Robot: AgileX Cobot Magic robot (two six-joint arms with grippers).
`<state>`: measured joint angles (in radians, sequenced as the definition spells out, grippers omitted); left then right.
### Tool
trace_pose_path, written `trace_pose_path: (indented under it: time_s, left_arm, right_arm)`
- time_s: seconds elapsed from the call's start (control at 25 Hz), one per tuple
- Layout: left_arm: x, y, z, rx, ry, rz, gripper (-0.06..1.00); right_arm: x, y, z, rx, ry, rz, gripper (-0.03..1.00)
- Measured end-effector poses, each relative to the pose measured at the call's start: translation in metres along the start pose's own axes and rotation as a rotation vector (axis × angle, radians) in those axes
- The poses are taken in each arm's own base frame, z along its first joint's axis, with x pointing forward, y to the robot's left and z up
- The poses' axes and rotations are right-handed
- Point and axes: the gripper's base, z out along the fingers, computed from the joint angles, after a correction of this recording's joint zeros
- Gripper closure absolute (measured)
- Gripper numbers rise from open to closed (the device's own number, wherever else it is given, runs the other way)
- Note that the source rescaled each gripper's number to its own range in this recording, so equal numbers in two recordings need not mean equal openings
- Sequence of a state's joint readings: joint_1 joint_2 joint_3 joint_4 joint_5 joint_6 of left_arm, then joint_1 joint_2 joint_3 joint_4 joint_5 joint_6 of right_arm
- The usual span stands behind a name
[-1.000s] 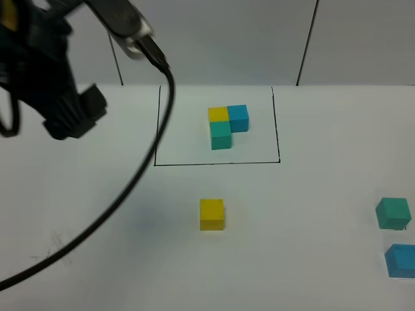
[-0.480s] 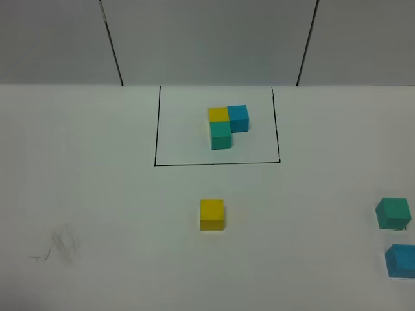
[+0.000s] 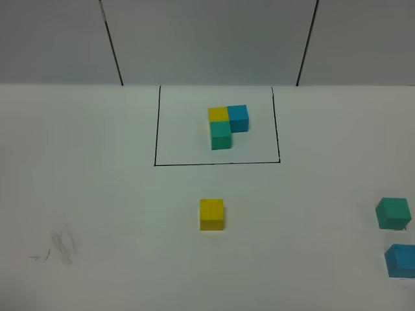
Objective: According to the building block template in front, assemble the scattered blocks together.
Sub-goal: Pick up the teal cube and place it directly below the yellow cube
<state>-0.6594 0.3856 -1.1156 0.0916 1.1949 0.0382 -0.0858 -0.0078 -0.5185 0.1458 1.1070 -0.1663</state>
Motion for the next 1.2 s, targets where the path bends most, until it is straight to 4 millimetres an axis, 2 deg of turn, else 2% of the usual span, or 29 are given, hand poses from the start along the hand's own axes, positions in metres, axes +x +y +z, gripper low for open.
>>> trace_pose_path:
  time_s: [0.16, 0.32, 0.48, 0.68, 0.76, 0.96, 1.2]
  left_arm:
    - [0.033, -0.008, 0.038, 0.03, 0.164, -0.054, 0.23]
    - [0.066, -0.017, 0.063, 0.088, 0.238, -0.032, 0.26]
    - [0.092, -0.026, 0.077, 0.153, 0.199, -0.044, 0.28]
    - [0.118, -0.03, 0.077, 0.181, 0.146, -0.061, 0.28]
    - [0.125, -0.032, 0.076, 0.194, 0.148, -0.066, 0.29]
    - [0.126, -0.032, 0.075, 0.195, 0.141, -0.071, 0.29]
    - [0.125, -0.033, 0.077, -0.031, 0.145, -0.213, 0.29]
  right_arm:
    - [0.0, 0.0, 0.0, 0.0, 0.0, 0.0, 0.14]
    - [0.0, 0.0, 0.0, 0.0, 0.0, 0.0, 0.14]
    - [0.0, 0.0, 0.0, 0.0, 0.0, 0.0, 0.14]
    - [0.0, 0.0, 0.0, 0.0, 0.0, 0.0, 0.14]
    - [0.0, 0.0, 0.0, 0.0, 0.0, 0.0, 0.14]
    - [0.0, 0.0, 0.0, 0.0, 0.0, 0.0, 0.14]
    - [0.0, 0.0, 0.0, 0.0, 0.0, 0.0, 0.14]
